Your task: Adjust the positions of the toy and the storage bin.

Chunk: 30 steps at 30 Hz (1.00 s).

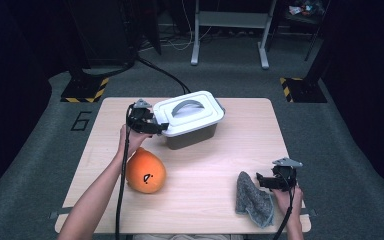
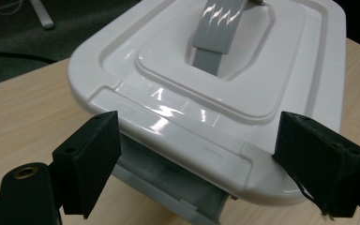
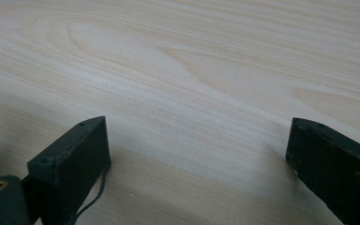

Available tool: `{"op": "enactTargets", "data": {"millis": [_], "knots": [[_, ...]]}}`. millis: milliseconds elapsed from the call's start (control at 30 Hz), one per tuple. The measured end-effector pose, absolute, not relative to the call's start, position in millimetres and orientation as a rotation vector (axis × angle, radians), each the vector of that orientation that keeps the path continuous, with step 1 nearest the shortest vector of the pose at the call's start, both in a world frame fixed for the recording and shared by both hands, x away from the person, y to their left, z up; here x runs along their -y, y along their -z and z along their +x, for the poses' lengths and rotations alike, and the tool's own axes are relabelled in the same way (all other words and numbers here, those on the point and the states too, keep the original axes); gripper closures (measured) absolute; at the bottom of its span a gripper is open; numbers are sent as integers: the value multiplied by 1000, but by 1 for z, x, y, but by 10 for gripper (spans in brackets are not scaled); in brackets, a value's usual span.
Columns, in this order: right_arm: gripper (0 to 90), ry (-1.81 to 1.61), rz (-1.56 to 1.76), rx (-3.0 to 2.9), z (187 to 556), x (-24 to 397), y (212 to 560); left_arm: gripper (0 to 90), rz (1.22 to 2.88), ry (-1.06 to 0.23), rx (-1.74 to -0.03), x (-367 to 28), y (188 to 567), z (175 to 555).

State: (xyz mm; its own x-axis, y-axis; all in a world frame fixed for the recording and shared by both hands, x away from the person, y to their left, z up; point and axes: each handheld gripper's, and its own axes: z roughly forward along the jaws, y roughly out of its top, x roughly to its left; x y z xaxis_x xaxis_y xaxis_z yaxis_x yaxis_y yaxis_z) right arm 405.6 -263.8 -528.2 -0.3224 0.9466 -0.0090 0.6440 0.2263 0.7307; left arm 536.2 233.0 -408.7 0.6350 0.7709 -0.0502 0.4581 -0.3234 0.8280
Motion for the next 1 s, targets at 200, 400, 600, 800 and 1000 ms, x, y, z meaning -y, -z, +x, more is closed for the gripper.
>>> {"op": "enactTargets", "data": {"millis": [200,400,600,800,1000], "knots": [[56,-883,1461,-2050,406,264,528,138,1970,-435,-927,-245,412,541],[56,-883,1463,-2049,406,264,528,145,1982,-410,-900,-240,411,537],[56,-883,1462,-2049,406,264,528,158,2014,-450,-862,-230,407,531],[56,-883,1462,-2049,406,264,528,196,2019,-460,-827,-218,403,538],[56,-883,1462,-2050,406,264,528,245,2043,-466,-826,-201,398,554]]}}
